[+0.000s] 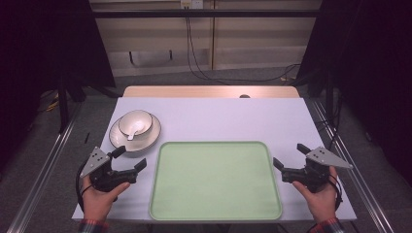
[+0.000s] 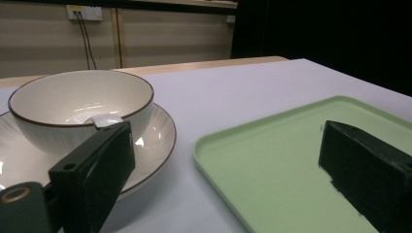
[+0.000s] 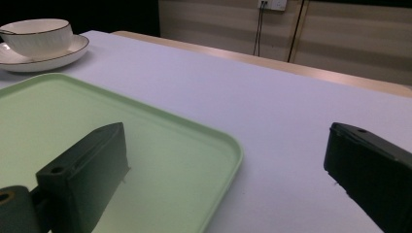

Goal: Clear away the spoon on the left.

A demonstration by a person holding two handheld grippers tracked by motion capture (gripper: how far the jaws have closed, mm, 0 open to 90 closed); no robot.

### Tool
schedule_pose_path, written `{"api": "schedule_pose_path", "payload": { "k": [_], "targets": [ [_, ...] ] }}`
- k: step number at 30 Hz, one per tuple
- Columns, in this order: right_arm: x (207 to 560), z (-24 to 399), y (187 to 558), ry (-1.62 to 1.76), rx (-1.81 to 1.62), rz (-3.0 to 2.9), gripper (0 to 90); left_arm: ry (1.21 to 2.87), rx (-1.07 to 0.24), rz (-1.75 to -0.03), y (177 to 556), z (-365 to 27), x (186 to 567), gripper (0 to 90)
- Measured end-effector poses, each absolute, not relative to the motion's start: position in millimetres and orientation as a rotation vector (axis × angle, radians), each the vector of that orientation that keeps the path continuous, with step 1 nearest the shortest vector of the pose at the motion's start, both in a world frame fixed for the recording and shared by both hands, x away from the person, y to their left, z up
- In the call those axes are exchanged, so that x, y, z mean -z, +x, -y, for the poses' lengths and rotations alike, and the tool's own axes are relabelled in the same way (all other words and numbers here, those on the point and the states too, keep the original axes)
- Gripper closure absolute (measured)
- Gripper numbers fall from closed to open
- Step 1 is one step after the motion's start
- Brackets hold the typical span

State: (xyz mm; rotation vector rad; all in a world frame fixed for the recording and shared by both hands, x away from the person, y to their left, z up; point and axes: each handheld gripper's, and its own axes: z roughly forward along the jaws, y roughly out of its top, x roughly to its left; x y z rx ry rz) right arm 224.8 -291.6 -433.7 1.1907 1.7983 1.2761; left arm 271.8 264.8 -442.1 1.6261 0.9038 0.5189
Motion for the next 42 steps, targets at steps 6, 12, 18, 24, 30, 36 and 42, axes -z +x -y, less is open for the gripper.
{"api": "schedule_pose_path", "payload": {
  "k": [6,12,18,24,30,36,42],
  "targets": [
    [436,288,225,1.186,-1.280,-1.834,1.8,1.633,-0.526,-0.921,272,-264,445,6.0],
    [437,286,228,1.190,-1.289,-1.835,2.3,1.633,-0.552,-0.958,273,-268,446,6.1],
    [436,284,227,1.176,-1.282,-1.839,2.5,1.617,-0.610,-1.005,277,-270,447,7.3],
    [437,283,227,1.168,-1.270,-1.843,2.6,1.609,-0.660,-1.049,286,-271,447,11.0],
    [437,282,226,1.167,-1.276,-1.843,2.8,1.616,-0.718,-1.071,295,-272,449,17.7],
    [438,283,225,1.173,-1.273,-1.840,2.9,1.602,-0.715,-1.104,303,-274,452,25.2],
    [439,285,222,1.178,-1.274,-1.836,3.1,1.595,-0.726,-1.114,310,-274,455,31.1]
  ]
}}
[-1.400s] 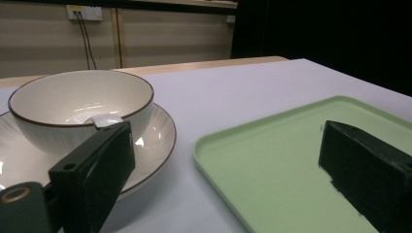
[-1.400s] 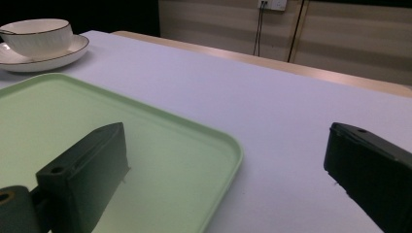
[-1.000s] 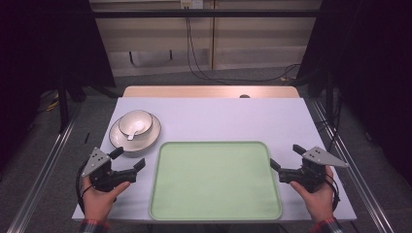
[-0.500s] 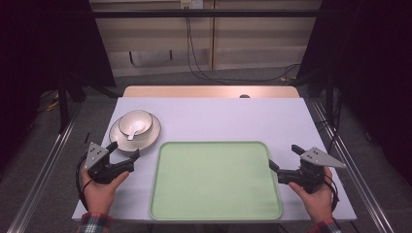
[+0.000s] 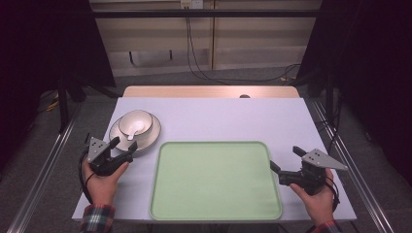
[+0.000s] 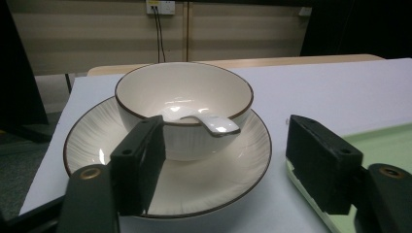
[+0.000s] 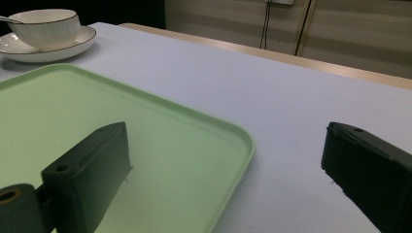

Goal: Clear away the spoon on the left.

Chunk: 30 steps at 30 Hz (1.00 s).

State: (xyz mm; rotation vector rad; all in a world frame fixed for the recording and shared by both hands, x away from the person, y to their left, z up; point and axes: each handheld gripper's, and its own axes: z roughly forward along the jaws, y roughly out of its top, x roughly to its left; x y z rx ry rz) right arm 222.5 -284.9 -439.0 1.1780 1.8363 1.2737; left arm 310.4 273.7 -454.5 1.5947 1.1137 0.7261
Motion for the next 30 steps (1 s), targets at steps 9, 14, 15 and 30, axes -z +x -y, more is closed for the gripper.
{"api": "schedule_pose_path", "payload": {
  "k": [9,14,15,30],
  "targets": [
    [439,287,221,1.182,-1.267,-1.830,3.2,1.613,-0.752,-1.127,320,-272,458,39.3],
    [438,286,222,1.178,-1.267,-1.826,3.4,1.614,-0.738,-1.149,323,-272,461,42.9],
    [438,285,222,1.180,-1.265,-1.829,3.6,1.614,-0.737,-1.151,323,-272,461,43.7],
    [438,283,222,1.171,-1.267,-1.832,3.7,1.587,-0.693,-1.165,326,-275,463,58.2]
  ]
}}
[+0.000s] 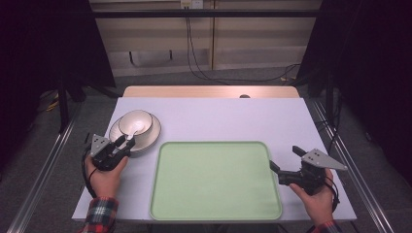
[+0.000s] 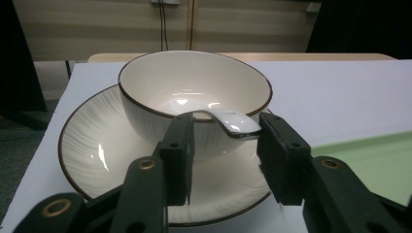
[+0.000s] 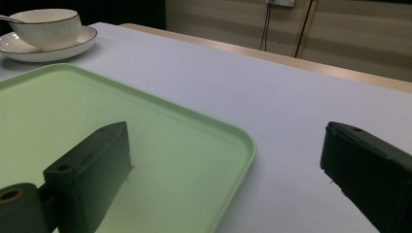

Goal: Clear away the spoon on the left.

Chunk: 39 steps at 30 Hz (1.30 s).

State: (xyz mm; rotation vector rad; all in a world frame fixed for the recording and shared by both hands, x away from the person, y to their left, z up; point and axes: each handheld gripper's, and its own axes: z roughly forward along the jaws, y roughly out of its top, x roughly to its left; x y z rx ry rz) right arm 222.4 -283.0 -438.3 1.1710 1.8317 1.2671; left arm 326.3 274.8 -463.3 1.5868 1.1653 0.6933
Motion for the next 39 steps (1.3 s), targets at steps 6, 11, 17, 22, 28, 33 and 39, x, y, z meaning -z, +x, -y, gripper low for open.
{"api": "schedule_pose_path", "payload": {
  "k": [6,11,17,22,28,33,39],
  "targets": [
    [438.3,282.5,222.3,1.161,-1.269,-1.844,3.8,1.583,-0.687,-1.169,326.3,-275.0,464.0,61.9],
    [438.2,282.7,222.1,1.162,-1.271,-1.844,3.8,1.572,-0.680,-1.168,326.6,-274.6,463.8,63.4],
    [438.2,282.6,222.1,1.161,-1.270,-1.845,4.2,1.564,-0.679,-1.163,327.3,-276.0,462.8,66.3],
    [437.9,282.6,221.4,1.166,-1.272,-1.842,4.2,1.557,-0.689,-1.160,329.4,-275.8,461.7,68.7],
    [438.2,283.3,221.5,1.164,-1.271,-1.846,4.2,1.556,-0.685,-1.158,330.8,-277.2,462.8,72.2],
    [438.0,283.0,221.0,1.163,-1.274,-1.846,4.4,1.551,-0.691,-1.171,330.1,-277.7,461.6,74.9],
    [437.9,283.1,220.9,1.166,-1.272,-1.846,4.4,1.531,-0.674,-1.148,332.6,-278.1,460.0,81.4]
  ]
}}
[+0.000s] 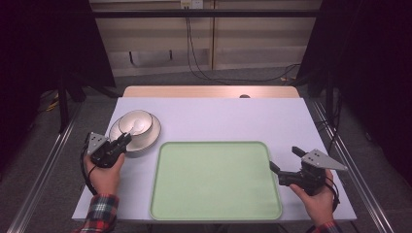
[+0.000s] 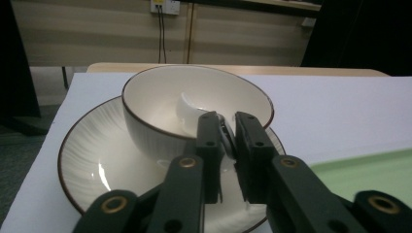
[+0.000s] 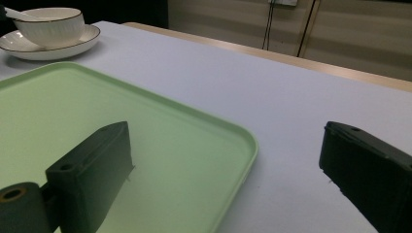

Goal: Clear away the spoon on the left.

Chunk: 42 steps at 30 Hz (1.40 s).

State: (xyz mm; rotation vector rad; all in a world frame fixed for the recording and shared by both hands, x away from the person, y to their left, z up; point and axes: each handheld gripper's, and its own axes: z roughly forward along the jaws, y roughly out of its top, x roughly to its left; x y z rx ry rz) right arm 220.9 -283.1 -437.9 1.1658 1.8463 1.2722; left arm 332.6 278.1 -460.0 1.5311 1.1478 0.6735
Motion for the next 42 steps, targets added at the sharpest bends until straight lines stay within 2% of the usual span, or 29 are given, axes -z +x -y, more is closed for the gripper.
{"api": "schedule_pose_path", "payload": {
  "k": [3,14,25,42],
  "targets": [
    [438,283,221,1.164,-1.274,-1.847,4.4,1.534,-0.679,-1.138,334,-276,459,84.7],
    [438,285,220,1.169,-1.284,-1.844,4.4,1.471,-0.656,-1.150,345,-275,446,84.8],
    [438,289,220,1.176,-1.295,-1.834,4.3,1.466,-0.706,-1.142,369,-263,427,84.7],
    [440,292,220,1.183,-1.307,-1.836,4.2,1.430,-0.771,-1.155,394,-255,433,84.4]
  ]
}}
